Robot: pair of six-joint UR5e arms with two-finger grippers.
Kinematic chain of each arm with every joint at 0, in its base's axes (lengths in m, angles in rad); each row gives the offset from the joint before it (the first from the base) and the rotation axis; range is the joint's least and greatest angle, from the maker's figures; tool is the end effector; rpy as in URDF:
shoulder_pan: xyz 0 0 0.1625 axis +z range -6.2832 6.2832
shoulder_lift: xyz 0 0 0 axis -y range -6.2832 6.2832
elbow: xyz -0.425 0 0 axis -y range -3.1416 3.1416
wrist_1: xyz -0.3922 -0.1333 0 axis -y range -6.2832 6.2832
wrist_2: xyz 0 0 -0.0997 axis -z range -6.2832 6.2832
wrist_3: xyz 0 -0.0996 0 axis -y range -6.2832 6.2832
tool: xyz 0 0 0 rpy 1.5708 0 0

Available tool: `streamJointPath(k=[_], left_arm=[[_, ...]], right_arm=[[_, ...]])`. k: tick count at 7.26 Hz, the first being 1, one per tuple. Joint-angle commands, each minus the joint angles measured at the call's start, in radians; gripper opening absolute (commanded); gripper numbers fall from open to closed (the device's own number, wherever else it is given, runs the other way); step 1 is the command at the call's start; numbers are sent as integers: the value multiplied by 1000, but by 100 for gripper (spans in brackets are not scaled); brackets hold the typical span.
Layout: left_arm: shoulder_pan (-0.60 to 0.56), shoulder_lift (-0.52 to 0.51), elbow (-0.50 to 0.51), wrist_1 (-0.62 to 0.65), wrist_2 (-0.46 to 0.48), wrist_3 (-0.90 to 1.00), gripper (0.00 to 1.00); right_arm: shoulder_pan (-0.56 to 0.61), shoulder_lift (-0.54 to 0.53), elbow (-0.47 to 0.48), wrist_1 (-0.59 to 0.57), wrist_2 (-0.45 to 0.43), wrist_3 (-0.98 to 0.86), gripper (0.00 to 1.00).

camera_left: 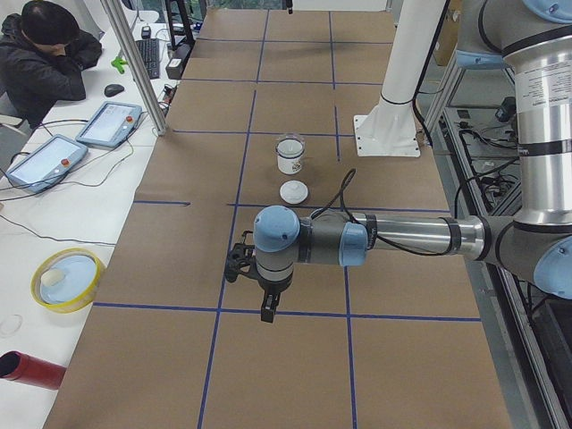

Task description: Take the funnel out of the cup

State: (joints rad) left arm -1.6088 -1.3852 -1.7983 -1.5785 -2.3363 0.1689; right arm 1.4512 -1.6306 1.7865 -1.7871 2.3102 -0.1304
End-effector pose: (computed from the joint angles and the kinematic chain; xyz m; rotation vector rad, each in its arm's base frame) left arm -0.0801 -0.4138 0.6306 0.1261 0.7571 0.1434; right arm 0.0112 -0.4617 0.6053 -0.0537 -0.7410 -0.2161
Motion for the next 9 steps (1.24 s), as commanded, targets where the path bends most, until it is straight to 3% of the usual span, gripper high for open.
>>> streamJointPath(k=[1,4,9], left_arm=[[1,0,-3,0,3,0,100],[3,-20,-15,0,6,-2,100],[1,-228,-10,-62,-1,-11,100]], right_arm=[[0,0,1,0,0,0,100],[0,0,1,0,0,0,100],[0,0,-1,0,0,0,100]])
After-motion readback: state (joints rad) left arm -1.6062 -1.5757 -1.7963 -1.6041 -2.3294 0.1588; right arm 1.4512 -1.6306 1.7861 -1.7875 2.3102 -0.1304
